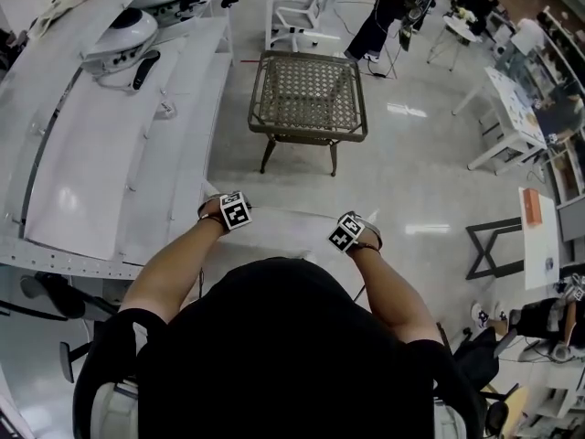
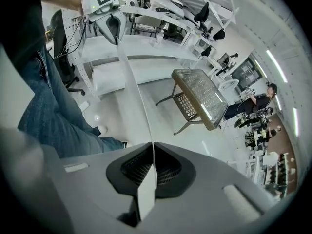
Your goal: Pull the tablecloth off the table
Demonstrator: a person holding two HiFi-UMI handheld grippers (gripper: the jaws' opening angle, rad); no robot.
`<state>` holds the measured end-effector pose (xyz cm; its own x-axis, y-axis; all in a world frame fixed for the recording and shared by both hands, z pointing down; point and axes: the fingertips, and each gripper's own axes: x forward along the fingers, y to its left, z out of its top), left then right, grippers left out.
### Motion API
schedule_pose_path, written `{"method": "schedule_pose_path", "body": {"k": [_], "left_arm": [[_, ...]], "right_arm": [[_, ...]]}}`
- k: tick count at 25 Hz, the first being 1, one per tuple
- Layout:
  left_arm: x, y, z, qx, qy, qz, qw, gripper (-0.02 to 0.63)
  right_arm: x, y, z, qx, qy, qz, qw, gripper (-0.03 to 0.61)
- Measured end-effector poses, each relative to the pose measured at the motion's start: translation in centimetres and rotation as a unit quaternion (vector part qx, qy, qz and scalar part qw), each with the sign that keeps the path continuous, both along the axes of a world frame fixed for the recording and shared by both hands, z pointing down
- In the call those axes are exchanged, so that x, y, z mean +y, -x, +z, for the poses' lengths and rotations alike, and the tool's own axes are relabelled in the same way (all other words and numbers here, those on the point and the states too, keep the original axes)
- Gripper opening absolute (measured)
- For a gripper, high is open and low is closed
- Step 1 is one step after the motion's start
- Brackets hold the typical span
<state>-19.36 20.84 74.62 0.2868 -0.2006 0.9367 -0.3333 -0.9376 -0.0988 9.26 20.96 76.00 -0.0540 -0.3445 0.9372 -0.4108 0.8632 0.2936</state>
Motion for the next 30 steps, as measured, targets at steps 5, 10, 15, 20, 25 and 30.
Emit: {"method": "schedule_pose_path", "body": {"k": [5,10,15,20,25,30], "left_arm": [[2.3,0.7,1.0,-0.007,0.017,0.021,0.9996,0.002],[4.0,0.7,1.8,0.003,0.035,0.022,0.9991,0.002],[4.3,-0.1,1.3,0.012,0.029,0.03,0.9991,0.002],[4.0,-0.2,-0.2,0.02,0.008,0.035,0.9991,0.002],[2.1,-0.2,-3.3,0.034,-0.021,0.024,0.9989,0.002],[-1.3,-0.4,-8.0,0.041,-0.072,0.021,0.9963,0.002]], "right_arm": [[3.0,1.0,1.7,0.003,0.021,0.008,1.0,0.029],[5.3,0.8,2.3,-0.005,0.031,0.019,0.999,0.031],[5.9,0.1,1.7,-0.002,0.029,0.034,0.999,0.031],[4.8,0.0,-0.4,-0.009,0.003,0.036,0.999,0.031],[2.5,-0.1,-4.2,-0.016,-0.041,0.031,0.999,0.031],[-0.9,-0.5,-9.3,-0.016,-0.105,0.023,0.994,0.031]]}}
